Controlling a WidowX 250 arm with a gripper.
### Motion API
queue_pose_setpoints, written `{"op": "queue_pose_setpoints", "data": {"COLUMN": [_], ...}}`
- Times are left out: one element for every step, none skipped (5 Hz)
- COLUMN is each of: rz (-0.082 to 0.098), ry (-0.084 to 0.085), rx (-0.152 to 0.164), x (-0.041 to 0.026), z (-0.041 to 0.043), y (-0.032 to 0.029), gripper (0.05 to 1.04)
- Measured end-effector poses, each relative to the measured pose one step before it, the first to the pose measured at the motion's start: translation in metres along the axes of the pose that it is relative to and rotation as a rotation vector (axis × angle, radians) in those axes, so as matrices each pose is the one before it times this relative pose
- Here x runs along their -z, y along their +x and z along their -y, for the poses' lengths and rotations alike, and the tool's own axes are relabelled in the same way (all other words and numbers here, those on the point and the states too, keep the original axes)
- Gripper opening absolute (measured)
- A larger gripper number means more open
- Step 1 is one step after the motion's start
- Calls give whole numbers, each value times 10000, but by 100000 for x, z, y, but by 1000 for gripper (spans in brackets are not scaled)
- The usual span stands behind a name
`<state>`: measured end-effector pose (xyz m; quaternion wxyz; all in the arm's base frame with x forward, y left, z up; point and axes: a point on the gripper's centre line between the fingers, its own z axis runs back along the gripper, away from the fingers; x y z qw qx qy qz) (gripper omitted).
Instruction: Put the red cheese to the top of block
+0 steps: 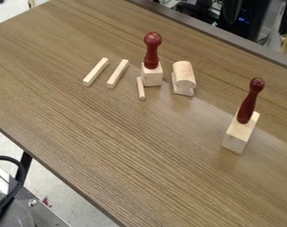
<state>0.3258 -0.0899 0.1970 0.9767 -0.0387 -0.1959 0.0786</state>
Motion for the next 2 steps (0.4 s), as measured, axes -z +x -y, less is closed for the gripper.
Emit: {"op": "queue_pose_setpoints", "data": {"rz": [-33, -14], "ry": [2, 7], "rx": [24, 0], "x": [0, 0], "z": [-4, -11], "y": [-53, -22], "gripper": [999, 999]}}
